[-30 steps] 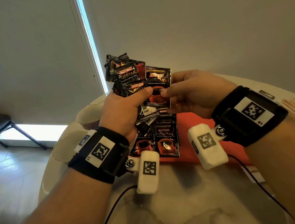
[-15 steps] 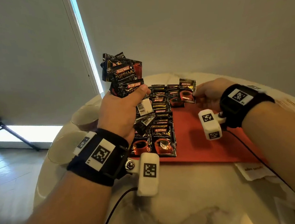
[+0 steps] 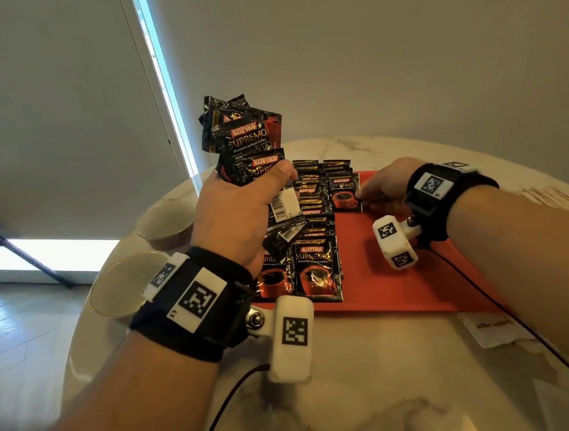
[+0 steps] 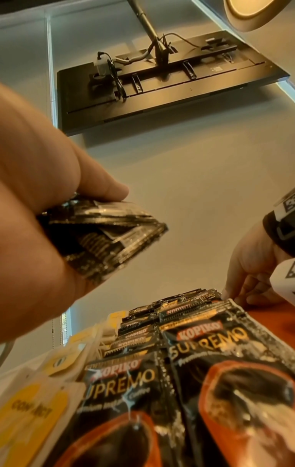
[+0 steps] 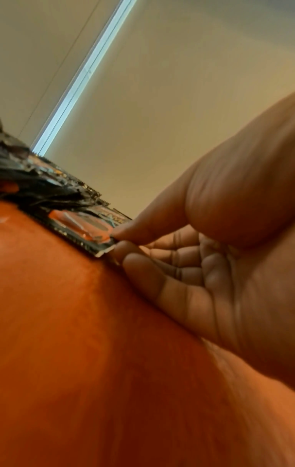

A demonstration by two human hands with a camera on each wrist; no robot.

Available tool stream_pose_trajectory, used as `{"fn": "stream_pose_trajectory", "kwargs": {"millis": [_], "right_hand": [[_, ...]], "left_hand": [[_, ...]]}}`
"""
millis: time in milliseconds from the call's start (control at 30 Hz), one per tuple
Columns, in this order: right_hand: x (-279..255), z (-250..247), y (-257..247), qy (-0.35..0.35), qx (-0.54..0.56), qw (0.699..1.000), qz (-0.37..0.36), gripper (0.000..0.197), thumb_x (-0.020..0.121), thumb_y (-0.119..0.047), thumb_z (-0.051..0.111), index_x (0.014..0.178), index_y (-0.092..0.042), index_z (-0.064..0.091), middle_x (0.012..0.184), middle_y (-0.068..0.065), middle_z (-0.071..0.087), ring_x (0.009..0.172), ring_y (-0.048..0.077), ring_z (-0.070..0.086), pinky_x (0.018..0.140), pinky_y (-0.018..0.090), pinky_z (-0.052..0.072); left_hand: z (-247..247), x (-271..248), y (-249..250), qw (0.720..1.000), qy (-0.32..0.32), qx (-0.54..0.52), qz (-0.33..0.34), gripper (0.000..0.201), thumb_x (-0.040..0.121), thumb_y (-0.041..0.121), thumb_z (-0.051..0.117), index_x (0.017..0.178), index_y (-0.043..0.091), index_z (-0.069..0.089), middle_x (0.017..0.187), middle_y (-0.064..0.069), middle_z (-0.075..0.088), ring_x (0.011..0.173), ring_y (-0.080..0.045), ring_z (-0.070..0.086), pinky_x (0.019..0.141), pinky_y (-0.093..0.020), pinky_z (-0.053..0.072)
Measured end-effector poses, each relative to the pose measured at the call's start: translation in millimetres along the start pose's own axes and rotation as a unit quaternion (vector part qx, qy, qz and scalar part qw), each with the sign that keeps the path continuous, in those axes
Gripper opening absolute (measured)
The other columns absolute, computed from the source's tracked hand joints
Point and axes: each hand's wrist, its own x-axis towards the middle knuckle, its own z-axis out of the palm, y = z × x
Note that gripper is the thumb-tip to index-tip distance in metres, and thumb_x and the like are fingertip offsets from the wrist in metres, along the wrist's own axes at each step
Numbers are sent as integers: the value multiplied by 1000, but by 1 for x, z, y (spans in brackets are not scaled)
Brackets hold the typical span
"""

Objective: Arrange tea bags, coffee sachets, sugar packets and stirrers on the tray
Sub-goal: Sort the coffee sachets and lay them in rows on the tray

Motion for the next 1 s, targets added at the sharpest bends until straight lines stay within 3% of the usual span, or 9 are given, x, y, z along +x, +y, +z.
{"fn": "stream_pose_trajectory", "kwargs": {"millis": [167,333,433,533,633,767,867,933,1000], "right_hand": [[0,1,0,-1,-11,1000,-9,7,85,2,76,86,0,69,80,12,70,65,16,65,54,24,54],[1,1,4,2,6,1000,-21,10,87,-5,77,88,-3,68,89,14,71,67,18,65,55,26,54],[-5,-2,0,-14,51,998,-19,12,92,-16,74,89,-10,64,85,10,64,64,15,58,49,25,50],[-31,-11,-12,18,49,996,-72,14,93,-25,73,94,-14,65,82,2,62,65,13,55,57,27,48],[-74,-8,-23,-78,80,984,-136,18,87,-32,78,92,-17,68,79,1,65,61,12,58,56,27,46],[-120,12,-23,-267,41,951,-151,40,68,-40,84,96,-14,71,81,3,68,64,13,59,61,28,48],[-128,20,-23,-289,41,942,-167,42,70,-26,84,105,-5,71,72,4,65,62,12,61,61,27,53],[-127,20,-24,-276,76,940,-183,23,75,-16,81,92,-8,67,66,5,62,59,14,61,57,27,55],[-125,16,-26,-267,133,933,-201,23,71,-12,80,78,-12,59,62,5,57,56,17,59,53,29,53]], "left_hand": [[0,0,-2,1000,-5,-1,-2,35,92,11,77,120,-7,66,97,-17,77,87,-36,77,71,-48,63],[1,-2,-1,1000,3,12,-11,34,91,13,79,119,-5,69,98,-17,78,86,-35,78,69,-46,64],[1,-2,-2,1000,2,14,-19,36,90,15,81,119,-3,69,100,-17,79,90,-37,78,75,-55,64],[2,-3,-2,999,-8,-12,-29,41,91,16,80,123,-6,66,101,-18,77,91,-38,77,80,-60,63],[5,-5,2,996,-25,-65,-54,49,97,24,72,133,-7,61,94,-12,74,79,-26,73,74,-43,61],[8,-10,8,992,-22,-117,-49,61,96,38,65,140,-2,58,100,-11,71,87,-25,69,68,-38,61],[10,-12,10,989,-5,-144,-22,56,100,36,61,143,0,55,111,-12,73,91,-21,72,69,-38,60],[10,-12,9,987,-3,-160,-11,48,106,33,54,144,2,55,123,-15,73,101,-26,72,75,-41,61],[9,-11,10,985,-8,-172,-1,41,109,31,49,140,5,60,130,-15,72,111,-29,72,81,-44,61]]}}
